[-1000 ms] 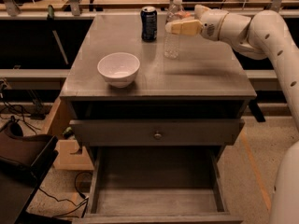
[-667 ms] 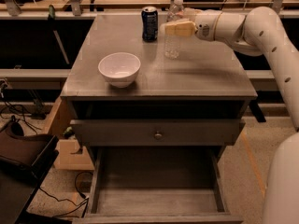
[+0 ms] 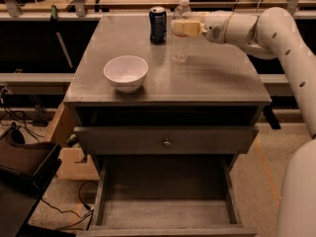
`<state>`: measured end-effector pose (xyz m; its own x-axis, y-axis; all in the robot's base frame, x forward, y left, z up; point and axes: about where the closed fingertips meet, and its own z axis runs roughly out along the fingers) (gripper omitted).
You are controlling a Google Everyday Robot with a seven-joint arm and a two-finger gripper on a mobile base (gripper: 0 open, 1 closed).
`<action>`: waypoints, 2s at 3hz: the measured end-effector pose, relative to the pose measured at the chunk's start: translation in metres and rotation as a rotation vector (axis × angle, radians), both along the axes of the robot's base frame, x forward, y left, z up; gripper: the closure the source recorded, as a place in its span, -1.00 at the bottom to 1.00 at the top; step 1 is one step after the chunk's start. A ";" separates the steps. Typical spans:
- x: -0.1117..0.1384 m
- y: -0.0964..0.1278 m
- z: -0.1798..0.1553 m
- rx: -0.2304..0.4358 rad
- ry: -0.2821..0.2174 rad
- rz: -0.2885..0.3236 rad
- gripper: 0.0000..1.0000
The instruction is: Place water bottle into middle drawer
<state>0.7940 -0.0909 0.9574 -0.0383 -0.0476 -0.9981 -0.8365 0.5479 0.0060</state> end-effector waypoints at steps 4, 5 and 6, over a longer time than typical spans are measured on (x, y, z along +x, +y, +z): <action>-0.026 -0.012 0.111 -0.162 -0.134 0.008 1.00; -0.083 -0.026 0.163 -0.154 -0.211 -0.021 1.00; -0.153 -0.037 0.200 -0.145 -0.253 -0.069 1.00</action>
Offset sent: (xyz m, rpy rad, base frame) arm 0.0337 -0.0120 0.0438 -0.1795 -0.0098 -0.0024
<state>0.6409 -0.1277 1.1575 0.2023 -0.1959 -0.9595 -0.7624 0.5835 -0.2798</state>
